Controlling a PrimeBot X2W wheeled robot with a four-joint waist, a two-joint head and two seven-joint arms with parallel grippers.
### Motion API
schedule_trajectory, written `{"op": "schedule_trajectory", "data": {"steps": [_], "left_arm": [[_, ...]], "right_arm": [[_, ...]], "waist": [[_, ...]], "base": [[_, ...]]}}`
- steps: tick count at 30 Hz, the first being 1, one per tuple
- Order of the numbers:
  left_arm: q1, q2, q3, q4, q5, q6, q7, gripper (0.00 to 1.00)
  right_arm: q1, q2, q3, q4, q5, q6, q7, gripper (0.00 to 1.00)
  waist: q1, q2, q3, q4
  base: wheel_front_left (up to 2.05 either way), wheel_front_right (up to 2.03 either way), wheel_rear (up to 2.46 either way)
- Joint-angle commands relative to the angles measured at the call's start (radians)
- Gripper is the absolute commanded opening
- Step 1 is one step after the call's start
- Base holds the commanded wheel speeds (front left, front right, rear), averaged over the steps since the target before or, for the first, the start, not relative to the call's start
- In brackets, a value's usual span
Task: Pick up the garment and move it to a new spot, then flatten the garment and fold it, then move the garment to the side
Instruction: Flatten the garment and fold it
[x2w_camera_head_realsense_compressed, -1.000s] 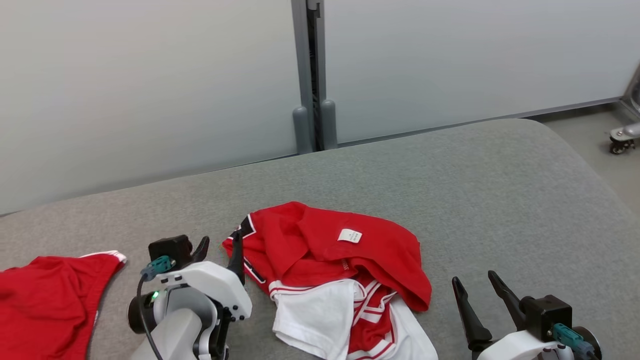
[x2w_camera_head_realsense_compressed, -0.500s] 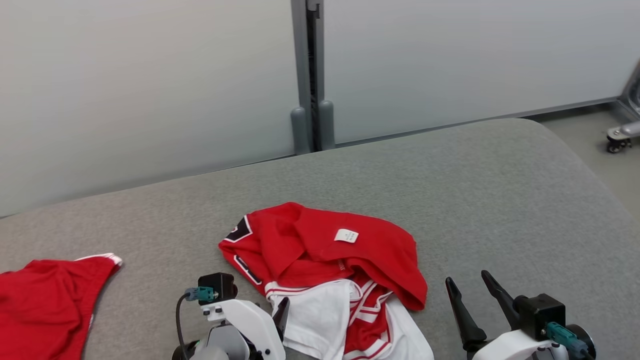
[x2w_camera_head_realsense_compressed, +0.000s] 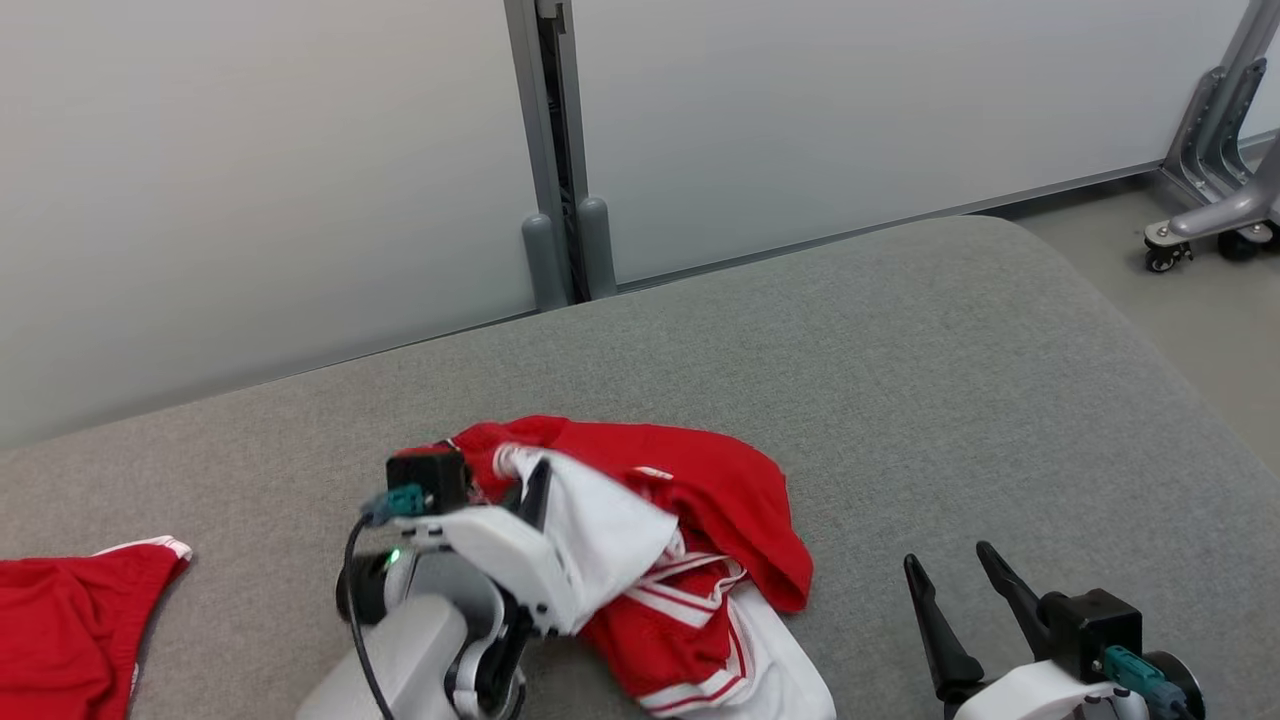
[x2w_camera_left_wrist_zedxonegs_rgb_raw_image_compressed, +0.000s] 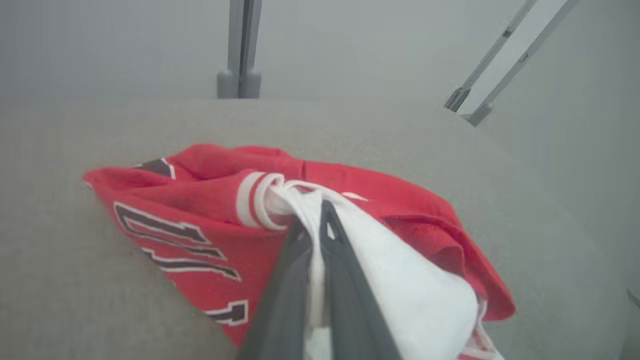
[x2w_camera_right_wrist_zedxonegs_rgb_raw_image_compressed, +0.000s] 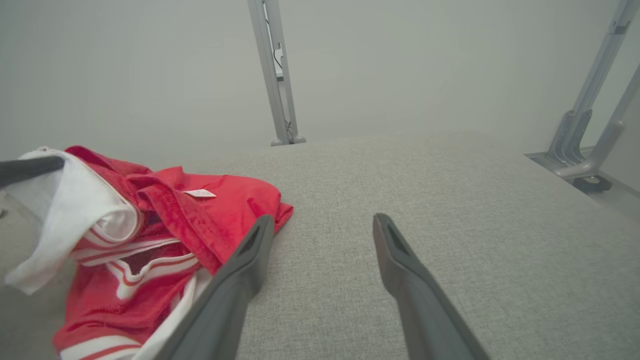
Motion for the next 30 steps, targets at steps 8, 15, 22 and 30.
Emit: {"op": "schedule_trajectory", "data": {"steps": [8,15,22,30], "left_arm": [[-0.247,-0.032,-0.018,-0.209,0.034,-0.063,-0.062,0.00],[-0.312,-0.043,-0.010,-0.376,-0.123,-0.078,-0.068,0.00],[-0.123,0.043,-0.001,-0.302,-0.210,0.001,0.006,0.00],[-0.013,0.095,0.053,-0.063,-0.213,0.094,-0.079,1.00]], "right_arm": [[-0.010,-0.006,0.016,0.005,0.013,0.000,-0.006,1.00],[-0.009,-0.005,0.026,0.018,0.030,0.000,-0.019,1.00],[-0.009,-0.005,0.023,0.027,0.042,0.000,-0.033,1.00],[-0.021,-0.006,0.029,0.028,0.041,0.000,-0.029,1.00]], "waist": [[0.0000,0.0000,-0.011,0.024],[0.0000,0.0000,-0.012,0.025],[0.0000,0.0000,0.001,0.037],[0.0000,0.0000,0.017,0.063]], "base": [[0.00,0.00,0.00],[0.00,0.00,0.00],[0.00,0.00,0.00],[0.00,0.00,0.00]]}}
